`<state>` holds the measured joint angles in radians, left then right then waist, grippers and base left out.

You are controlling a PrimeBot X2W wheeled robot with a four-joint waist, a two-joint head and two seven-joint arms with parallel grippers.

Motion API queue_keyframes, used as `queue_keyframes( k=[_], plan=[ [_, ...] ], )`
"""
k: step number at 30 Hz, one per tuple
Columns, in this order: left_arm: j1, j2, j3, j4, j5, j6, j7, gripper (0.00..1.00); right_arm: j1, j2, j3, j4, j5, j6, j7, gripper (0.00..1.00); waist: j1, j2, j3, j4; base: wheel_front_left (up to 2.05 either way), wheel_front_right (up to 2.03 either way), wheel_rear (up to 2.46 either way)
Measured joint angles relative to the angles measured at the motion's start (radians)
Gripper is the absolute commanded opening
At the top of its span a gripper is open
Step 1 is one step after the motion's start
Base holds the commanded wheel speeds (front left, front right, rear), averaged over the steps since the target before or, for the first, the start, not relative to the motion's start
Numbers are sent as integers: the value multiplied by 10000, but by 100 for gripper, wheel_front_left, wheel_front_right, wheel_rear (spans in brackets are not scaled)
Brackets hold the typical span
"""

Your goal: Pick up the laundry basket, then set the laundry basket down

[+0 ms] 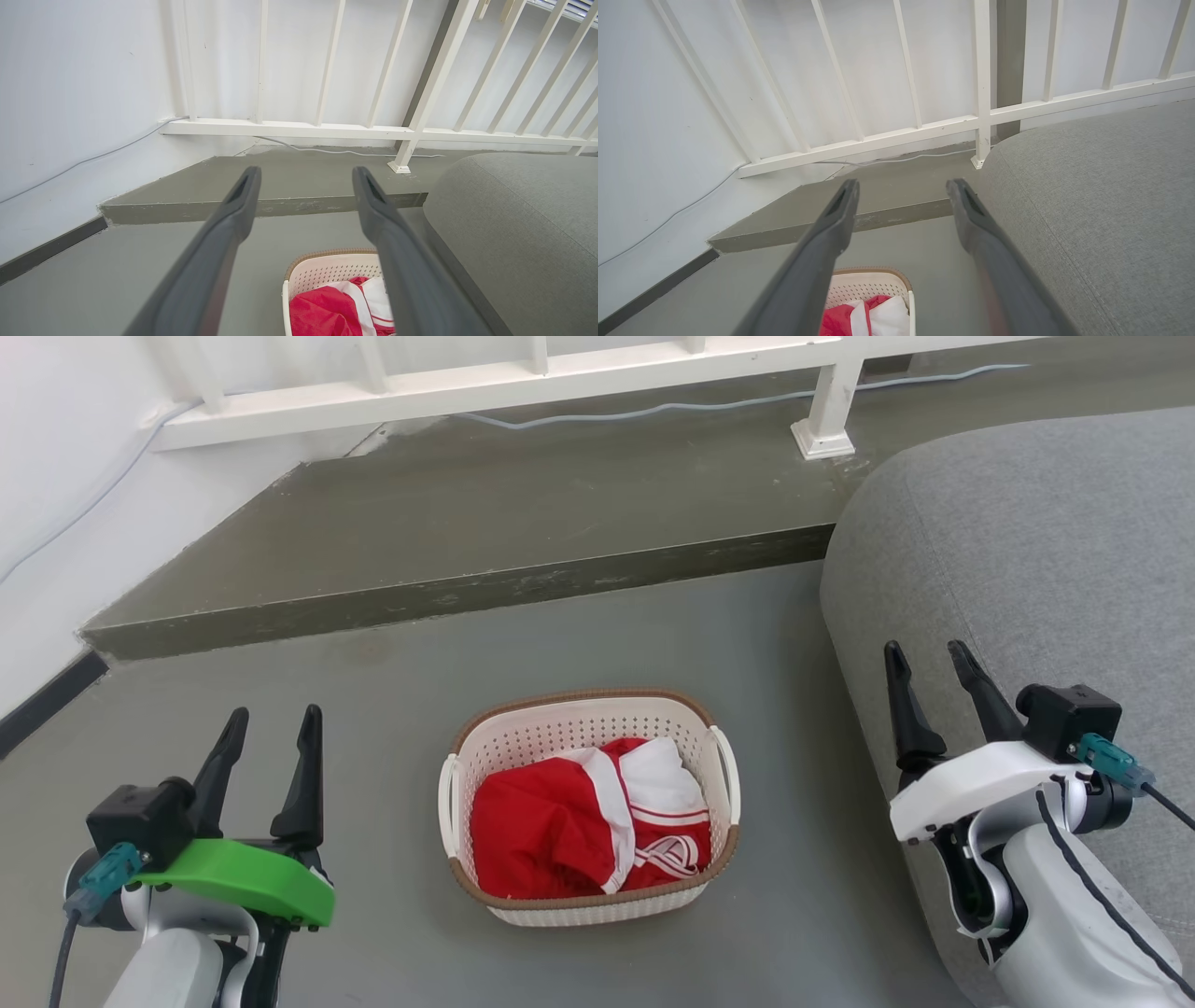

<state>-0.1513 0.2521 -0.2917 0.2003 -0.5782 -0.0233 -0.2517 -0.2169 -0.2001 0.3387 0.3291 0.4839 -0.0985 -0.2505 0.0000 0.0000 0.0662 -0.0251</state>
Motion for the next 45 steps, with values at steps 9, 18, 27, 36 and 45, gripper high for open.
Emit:
queue_keyframes(
  k=[9,18,27,36,45],
  plan=[
    [90,-107,121,-12,140,-121,0,100,17,44,-82,-8,-61,0,0,100,0,0,-9,-22,0,0,0],
    [169,-196,217,2,259,-219,0,100,92,113,-142,-8,-100,12,0,100,0,0,-95,-36,0,0,0],
    [485,-502,98,431,259,-263,48,0,681,332,-104,355,-23,13,44,0,0,0,-125,-45,0,0,0],
    [497,-577,349,460,-573,-280,316,0,678,405,-493,351,794,180,253,0,0,0,-176,-17,0,0,0],
    [497,-744,627,472,-1549,-314,616,0,679,495,-825,322,1879,351,598,0,0,0,-218,8,0,0,0]
  ],
)
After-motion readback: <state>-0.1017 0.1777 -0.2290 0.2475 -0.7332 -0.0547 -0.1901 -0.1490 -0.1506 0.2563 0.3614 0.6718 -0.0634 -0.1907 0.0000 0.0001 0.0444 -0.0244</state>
